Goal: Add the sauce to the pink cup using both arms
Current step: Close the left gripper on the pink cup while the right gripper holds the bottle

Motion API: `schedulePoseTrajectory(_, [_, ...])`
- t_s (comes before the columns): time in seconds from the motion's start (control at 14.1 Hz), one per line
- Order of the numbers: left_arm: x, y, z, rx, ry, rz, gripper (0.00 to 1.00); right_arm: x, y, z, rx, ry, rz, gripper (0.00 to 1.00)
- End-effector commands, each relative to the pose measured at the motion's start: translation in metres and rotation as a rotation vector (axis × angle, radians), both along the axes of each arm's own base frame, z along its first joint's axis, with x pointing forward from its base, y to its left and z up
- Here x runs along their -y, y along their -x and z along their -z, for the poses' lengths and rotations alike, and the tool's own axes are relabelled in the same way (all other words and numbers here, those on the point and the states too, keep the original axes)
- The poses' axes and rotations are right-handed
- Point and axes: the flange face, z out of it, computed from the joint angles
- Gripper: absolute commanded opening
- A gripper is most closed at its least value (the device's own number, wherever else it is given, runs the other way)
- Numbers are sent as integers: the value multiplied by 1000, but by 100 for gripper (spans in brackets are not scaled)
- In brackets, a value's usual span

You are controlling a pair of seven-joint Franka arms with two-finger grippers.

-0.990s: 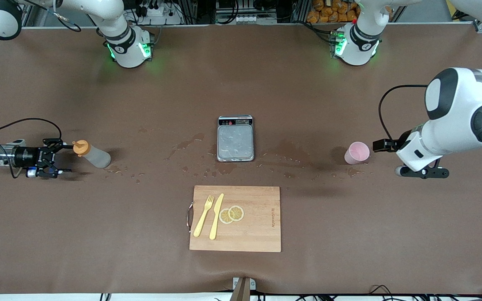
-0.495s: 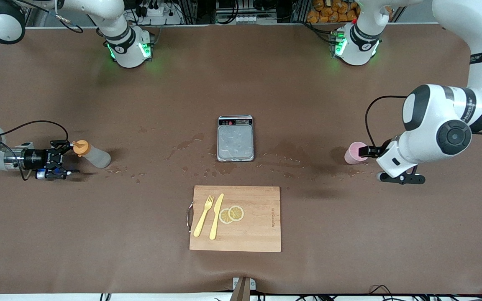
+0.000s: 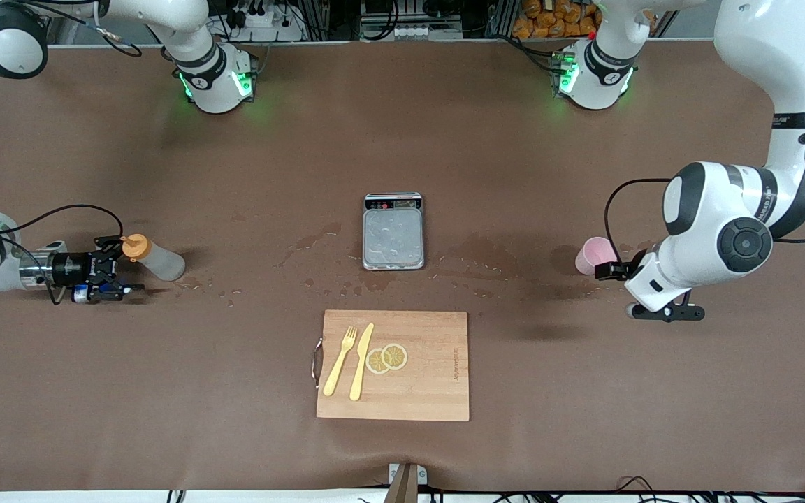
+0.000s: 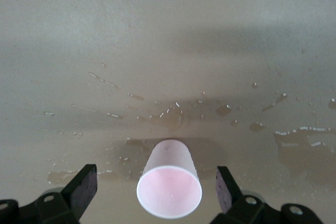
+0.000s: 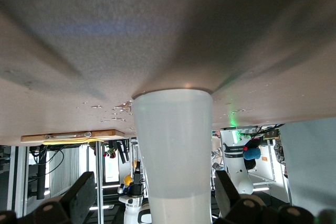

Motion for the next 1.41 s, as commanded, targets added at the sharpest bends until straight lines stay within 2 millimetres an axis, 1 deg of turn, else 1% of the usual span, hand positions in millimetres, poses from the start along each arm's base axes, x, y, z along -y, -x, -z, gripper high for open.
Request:
schedulePoseTrajectory(0.0, [0,-6,4,19,-18,-27,100,-11,-7,6,17,-1,-15,100])
schedulePoseTrajectory(0.14, [0,-5,6,14,-16,-30,100,-16,-7,11,17,-2,-25,100])
schedulePoseTrajectory(0.21, [1,-5,13,3,-17,-30,100,-16,-7,12,14,-5,-26,100])
schedulePoseTrajectory(0.42, [2,-8,15,21,-17,-63,100,-23,-8,12,13,-7,-40,100])
schedulePoseTrajectory(0.57, [-2,-9,30,16,-16,-90,100,-23,-8,11,11,-13,-44,100])
schedulePoseTrajectory(0.71, [-2,-9,39,5,-18,-104,100,-30,-7,12,1,-27,-56,100])
schedulePoseTrajectory(0.85, [-4,-10,41,11,-16,-108,100,-33,-7,13,1,-28,-61,100])
schedulePoseTrajectory(0.92, [-4,-9,41,10,-17,-109,100,-33,-7,13,1,-28,-62,98])
schedulePoseTrajectory(1.06, [-5,-5,48,-5,-20,-110,100,-36,-8,13,0,-29,-67,82])
schedulePoseTrajectory(1.13, [-8,0,51,-17,-22,-112,100,-37,-8,13,0,-30,-68,79])
schedulePoseTrajectory(1.34, [-15,10,44,-29,-28,-112,100,-35,-8,13,3,-28,-66,62])
